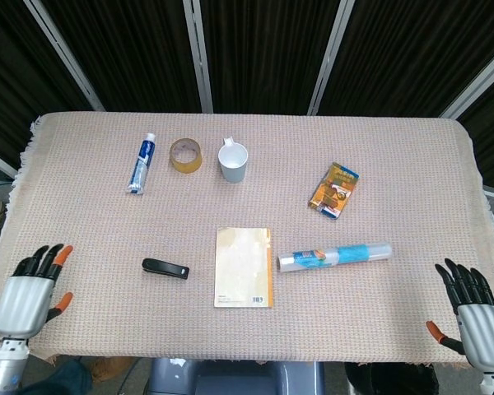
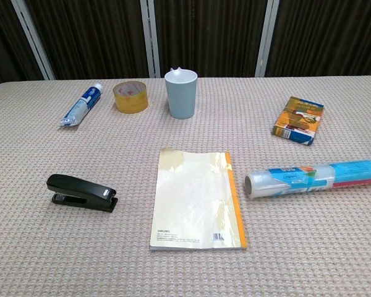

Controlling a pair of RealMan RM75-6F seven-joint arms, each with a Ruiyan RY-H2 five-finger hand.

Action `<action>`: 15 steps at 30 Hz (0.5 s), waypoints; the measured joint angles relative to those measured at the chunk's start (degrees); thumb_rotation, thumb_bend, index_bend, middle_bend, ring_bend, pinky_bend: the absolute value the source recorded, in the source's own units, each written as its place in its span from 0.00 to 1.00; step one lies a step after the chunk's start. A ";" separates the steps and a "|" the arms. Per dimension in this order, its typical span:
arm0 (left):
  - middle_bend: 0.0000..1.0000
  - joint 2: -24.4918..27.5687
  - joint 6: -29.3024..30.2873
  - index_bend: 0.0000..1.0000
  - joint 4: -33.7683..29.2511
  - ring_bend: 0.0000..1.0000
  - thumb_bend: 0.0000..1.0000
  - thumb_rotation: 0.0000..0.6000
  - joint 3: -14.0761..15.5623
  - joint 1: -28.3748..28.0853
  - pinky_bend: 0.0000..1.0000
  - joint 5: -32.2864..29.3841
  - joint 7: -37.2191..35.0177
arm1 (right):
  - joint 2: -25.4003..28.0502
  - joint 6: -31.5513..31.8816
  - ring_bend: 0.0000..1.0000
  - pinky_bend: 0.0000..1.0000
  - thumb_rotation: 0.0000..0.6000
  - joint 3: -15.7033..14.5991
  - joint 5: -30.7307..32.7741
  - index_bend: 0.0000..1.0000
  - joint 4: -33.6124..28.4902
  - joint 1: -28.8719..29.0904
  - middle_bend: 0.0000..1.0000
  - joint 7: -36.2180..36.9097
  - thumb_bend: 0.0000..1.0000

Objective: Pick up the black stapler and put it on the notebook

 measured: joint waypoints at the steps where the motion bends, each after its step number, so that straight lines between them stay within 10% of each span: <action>1: 0.17 -0.94 -1.43 0.18 0.10 0.15 0.23 0.97 -0.49 -0.87 0.29 -0.60 1.23 | 0.04 0.24 0.00 0.00 1.00 -0.03 -0.15 0.00 0.04 -0.08 0.00 0.22 0.16; 15: 0.22 -16.09 -17.28 0.20 8.79 0.20 0.25 0.97 -7.41 -14.24 0.31 -17.61 13.08 | 0.45 8.78 0.00 0.00 1.00 -0.73 -5.42 0.00 2.20 -3.34 0.00 4.38 0.16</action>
